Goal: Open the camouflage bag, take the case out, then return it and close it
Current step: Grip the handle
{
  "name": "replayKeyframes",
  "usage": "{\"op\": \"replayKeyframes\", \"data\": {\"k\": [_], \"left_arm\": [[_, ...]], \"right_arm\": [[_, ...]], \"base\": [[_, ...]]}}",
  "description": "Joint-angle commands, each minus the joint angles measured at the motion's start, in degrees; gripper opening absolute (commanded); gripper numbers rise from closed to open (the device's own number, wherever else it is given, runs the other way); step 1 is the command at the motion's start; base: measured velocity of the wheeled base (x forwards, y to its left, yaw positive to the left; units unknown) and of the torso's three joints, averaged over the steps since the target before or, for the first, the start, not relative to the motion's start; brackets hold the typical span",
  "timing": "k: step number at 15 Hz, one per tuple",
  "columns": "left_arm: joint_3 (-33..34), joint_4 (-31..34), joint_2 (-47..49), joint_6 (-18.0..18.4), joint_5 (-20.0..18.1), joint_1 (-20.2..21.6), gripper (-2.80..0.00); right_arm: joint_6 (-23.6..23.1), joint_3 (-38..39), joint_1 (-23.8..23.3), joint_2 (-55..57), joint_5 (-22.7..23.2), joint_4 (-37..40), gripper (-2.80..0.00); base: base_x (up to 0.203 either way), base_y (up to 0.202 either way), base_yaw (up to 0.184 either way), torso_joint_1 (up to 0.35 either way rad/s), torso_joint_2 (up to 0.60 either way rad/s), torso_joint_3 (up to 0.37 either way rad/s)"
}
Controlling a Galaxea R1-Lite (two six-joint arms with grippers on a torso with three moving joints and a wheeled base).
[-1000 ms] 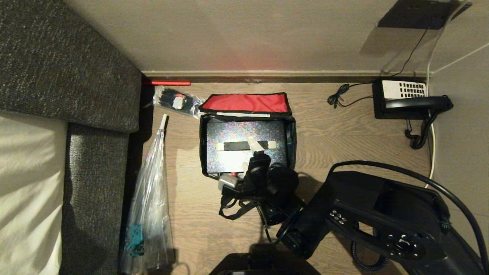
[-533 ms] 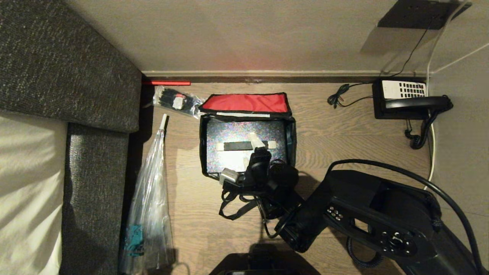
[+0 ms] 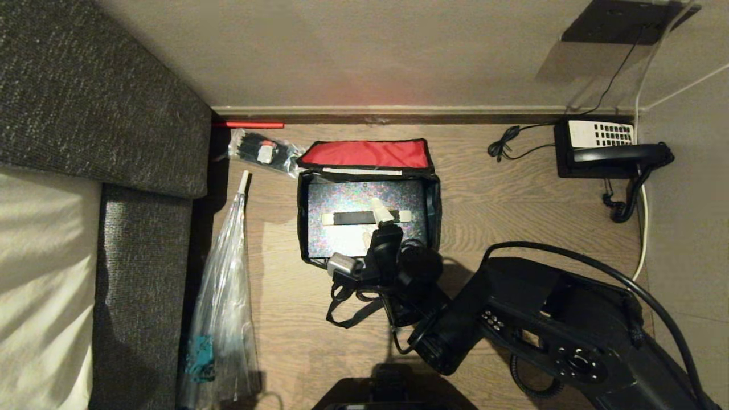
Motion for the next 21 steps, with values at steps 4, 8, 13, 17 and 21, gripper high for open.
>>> {"op": "replayKeyframes", "data": {"k": [4,8,13,17,21], "left_arm": [[0.00,0.00,0.07,-0.04,0.03,0.00,-2.80],[0.03,0.00,0.07,-0.04,0.03,0.00,-2.80],[0.01,0.00,0.07,-0.04,0.03,0.00,-2.80],[0.05,0.00,0.07,-0.04,0.03,0.00,-2.80],[0.00,0.00,0.07,-0.04,0.03,0.00,-2.80]], "right_arm": [[-1.77,-2.88,-0.40,2.29,-3.35,-0.12,0.00],[-2.05,-4.00,-0.66,2.03,-3.96,-0.12,0.00],[-2.31,-6.30,-1.39,3.06,-4.05,-0.12,0.00],[-3.13,-10.31,-2.07,4.38,-5.38,-0.12,0.00],[-3.35,-14.95,-2.30,6.24,-5.45,-0.12,0.00]], "base": [[0.000,0.000,0.000,0.000,0.00,0.000],[0.000,0.000,0.000,0.000,0.00,0.000],[0.000,0.000,0.000,0.000,0.00,0.000],[0.000,0.000,0.000,0.000,0.00,0.000],[0.000,0.000,0.000,0.000,0.00,0.000]]}}
